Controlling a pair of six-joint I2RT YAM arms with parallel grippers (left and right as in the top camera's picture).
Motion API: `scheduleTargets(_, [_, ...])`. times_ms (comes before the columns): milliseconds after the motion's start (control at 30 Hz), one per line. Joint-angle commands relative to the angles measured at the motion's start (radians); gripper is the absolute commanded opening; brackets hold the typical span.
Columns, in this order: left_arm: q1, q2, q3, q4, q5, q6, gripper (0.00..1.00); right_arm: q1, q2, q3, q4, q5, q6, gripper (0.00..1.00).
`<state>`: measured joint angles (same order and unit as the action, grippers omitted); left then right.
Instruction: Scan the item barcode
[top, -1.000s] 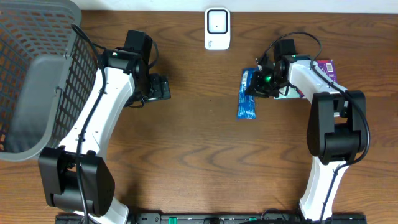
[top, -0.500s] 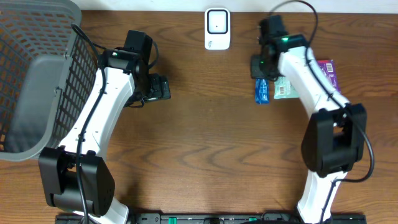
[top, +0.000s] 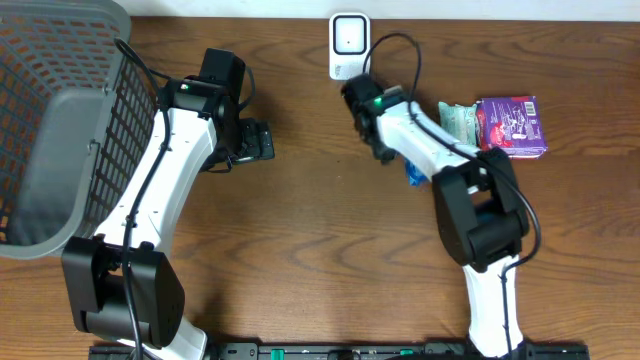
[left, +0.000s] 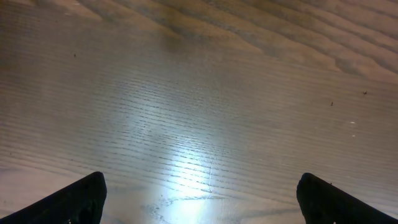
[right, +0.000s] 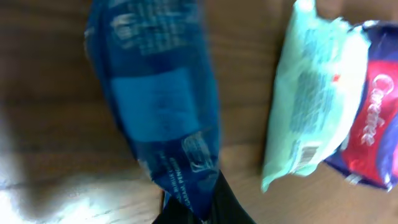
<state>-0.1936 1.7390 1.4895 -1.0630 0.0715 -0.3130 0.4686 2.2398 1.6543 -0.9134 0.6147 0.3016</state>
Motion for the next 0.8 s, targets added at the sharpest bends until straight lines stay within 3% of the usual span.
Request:
scheduleTargets(0, [0.001, -0.005, -0.002, -0.002, -0.013, 0.013, 0.98, 0.057, -0.005, 0.021, -0.011, -0.043, 0.076, 0.01])
scheduleTargets(100, [0.001, -0.005, -0.003, -0.002, -0.013, 0.013, 0.98, 0.087, -0.005, 0.04, -0.011, -0.141, 0.08, 0.09])
scheduleTargets(267, [0.001, -0.005, -0.002, -0.002, -0.013, 0.013, 0.98, 0.098, -0.005, 0.106, -0.055, -0.204, 0.08, 0.47])
scheduleTargets(467, [0.001, -0.005, -0.002, -0.002, -0.013, 0.013, 0.98, 0.072, -0.005, 0.334, -0.259, -0.215, 0.079, 0.7])
scheduleTargets(667, [0.001, -0.005, -0.003, -0.002, -0.013, 0.013, 0.98, -0.03, -0.005, 0.414, -0.318, -0.496, -0.042, 0.71])
scheduleTargets(767, [0.001, -0.005, -0.003, -0.002, -0.013, 0.013, 0.98, -0.095, 0.007, 0.404, -0.33, -0.717, -0.14, 0.61])
